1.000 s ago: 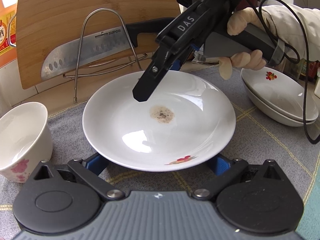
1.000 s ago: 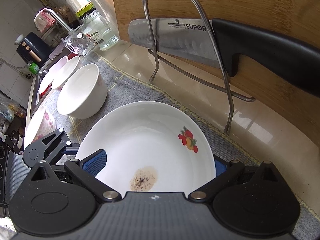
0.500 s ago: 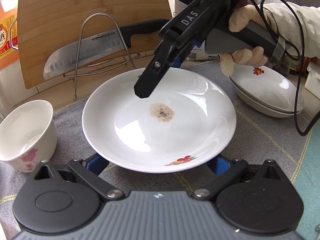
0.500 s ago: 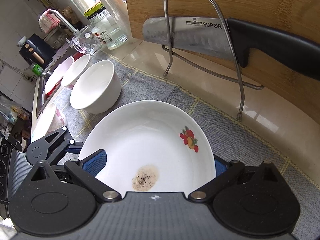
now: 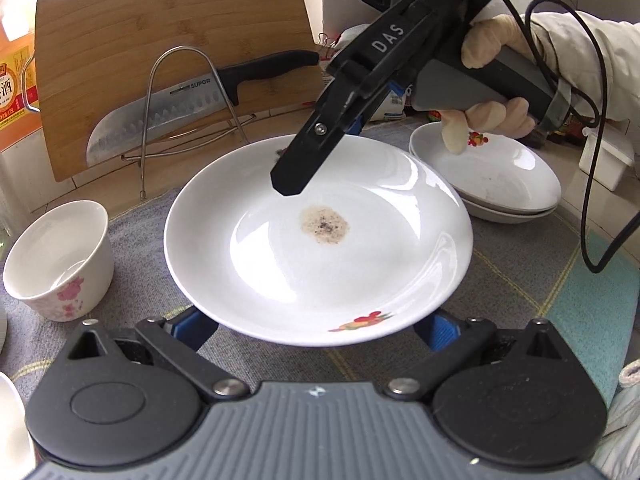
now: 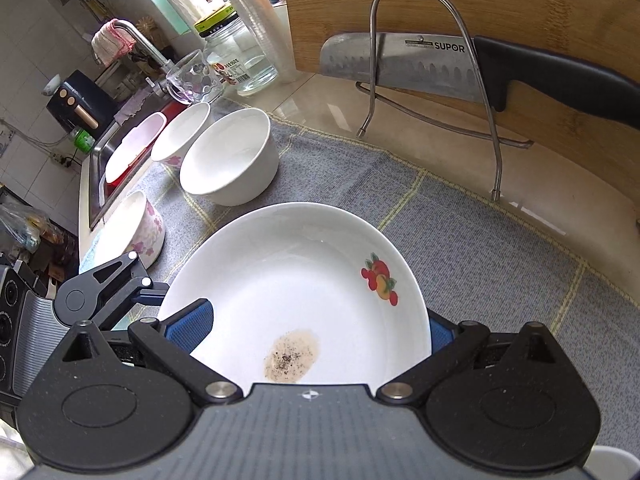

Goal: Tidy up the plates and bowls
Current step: 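Lift the stained plate with the right tool and carry it toward the stack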

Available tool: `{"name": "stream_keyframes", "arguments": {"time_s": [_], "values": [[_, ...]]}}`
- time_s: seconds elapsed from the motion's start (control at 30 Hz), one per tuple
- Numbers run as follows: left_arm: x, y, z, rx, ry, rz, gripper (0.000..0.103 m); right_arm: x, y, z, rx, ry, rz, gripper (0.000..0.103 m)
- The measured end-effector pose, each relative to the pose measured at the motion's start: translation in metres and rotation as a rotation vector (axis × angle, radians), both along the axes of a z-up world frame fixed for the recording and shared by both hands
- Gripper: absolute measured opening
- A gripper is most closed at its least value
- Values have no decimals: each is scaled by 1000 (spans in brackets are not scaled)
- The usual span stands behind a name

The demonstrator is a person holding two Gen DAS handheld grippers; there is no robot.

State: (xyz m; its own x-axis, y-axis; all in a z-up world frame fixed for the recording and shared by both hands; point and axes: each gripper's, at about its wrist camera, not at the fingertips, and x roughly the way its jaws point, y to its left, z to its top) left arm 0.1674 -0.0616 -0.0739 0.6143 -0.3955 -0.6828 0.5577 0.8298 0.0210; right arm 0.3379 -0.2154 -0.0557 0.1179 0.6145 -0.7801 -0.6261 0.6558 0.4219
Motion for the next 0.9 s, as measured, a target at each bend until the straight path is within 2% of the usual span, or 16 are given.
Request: {"name": "stream_keyframes", "arguments": {"time_s": [0.37,0.9], "values": [[-26,-13,17,22,-12,-61,102,-36,-14,15,11,-28,-42,103],[-33,-50,24,18,-7,-170,102,-70,-68,25,24,-47,-142,103]]}}
